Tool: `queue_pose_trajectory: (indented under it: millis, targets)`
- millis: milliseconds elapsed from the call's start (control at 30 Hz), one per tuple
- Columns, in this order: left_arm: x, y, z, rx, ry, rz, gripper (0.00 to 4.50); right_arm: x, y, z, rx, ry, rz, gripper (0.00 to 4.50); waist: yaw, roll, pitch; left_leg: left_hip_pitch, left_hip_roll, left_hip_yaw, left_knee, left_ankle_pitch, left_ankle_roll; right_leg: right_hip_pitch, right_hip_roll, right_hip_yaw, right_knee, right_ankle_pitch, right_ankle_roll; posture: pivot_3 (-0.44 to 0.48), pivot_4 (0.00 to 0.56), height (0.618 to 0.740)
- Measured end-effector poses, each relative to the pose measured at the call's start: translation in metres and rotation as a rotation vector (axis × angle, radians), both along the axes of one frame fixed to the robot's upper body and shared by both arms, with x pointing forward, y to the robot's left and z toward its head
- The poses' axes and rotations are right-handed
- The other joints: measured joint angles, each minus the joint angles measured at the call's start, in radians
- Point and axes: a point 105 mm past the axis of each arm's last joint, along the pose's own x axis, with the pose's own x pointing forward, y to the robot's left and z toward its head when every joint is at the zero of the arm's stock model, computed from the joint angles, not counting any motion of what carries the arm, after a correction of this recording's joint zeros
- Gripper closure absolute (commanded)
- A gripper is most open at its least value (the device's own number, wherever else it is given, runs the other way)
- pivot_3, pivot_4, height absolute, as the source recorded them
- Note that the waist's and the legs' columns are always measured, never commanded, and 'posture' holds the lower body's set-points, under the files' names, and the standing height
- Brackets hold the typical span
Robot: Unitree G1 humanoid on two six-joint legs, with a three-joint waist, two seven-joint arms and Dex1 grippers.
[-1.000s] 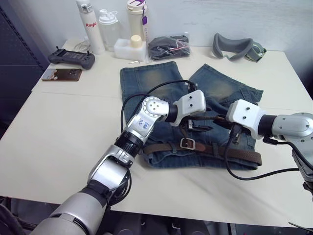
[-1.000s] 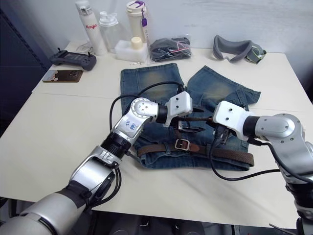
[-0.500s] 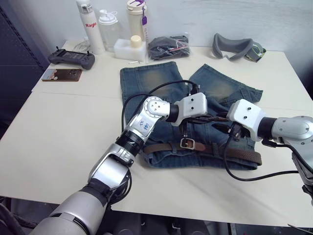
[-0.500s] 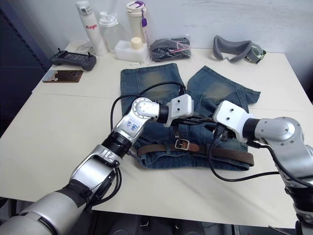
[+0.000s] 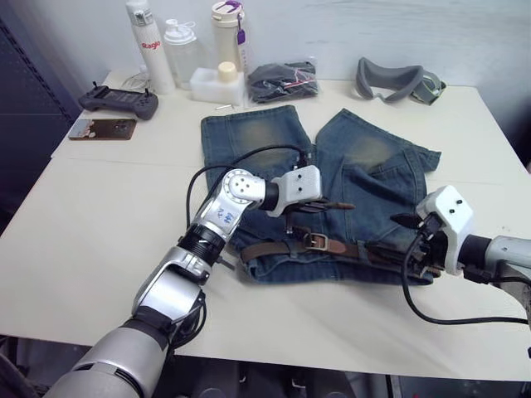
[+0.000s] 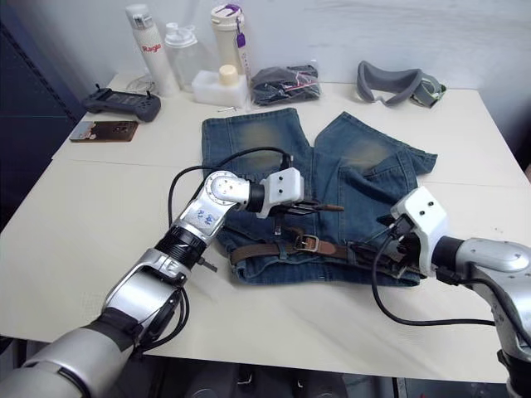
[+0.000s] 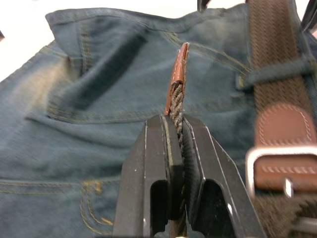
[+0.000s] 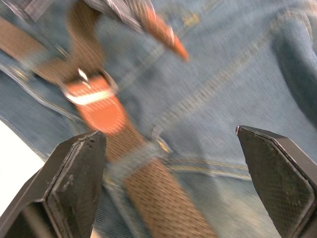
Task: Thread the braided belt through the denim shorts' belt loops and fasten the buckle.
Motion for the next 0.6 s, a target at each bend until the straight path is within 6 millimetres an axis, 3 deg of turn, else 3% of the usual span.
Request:
queue_pose_trajectory:
  millis: [200,267,400,600]
  targets:
    - [-0.006,0.008,-0.004,0.081,-0.051,-0.078,4.50,-0.009,0.013,-0.002,-0.001,0.019,0.052,0.04,-0.025,0.001,-0.001,0.001,0.002,-0.003,0.000,-0.001,0.002,0.003,0.003,0.001,-0.001,0.000,0.002,0.000,0.150,0.733]
    - [-0.007,0.017,-0.006,0.137,-0.088,-0.106,4.50,-0.014,0.019,-0.016,-0.090,0.031,0.093,0.04,-0.031,0.001,-0.001,0.001,0.003,-0.003,0.000,-0.001,0.002,0.003,0.004,0.001,-0.001,0.000,0.002,0.000,0.150,0.733]
    - [-0.007,0.025,-0.012,0.227,-0.137,-0.155,4.50,-0.009,0.037,-0.028,-0.183,-0.049,0.164,0.04,-0.032,0.001,-0.001,0.001,0.002,-0.002,0.001,-0.001,0.003,0.002,0.004,0.001,0.000,0.000,0.002,0.000,0.150,0.733]
    - [-0.001,0.034,-0.011,0.267,-0.160,-0.148,4.50,-0.005,0.046,-0.039,-0.263,-0.114,0.202,0.04,-0.031,0.001,-0.001,0.000,0.002,-0.002,0.001,-0.002,0.003,0.002,0.004,0.001,0.000,0.000,0.002,0.000,0.150,0.733]
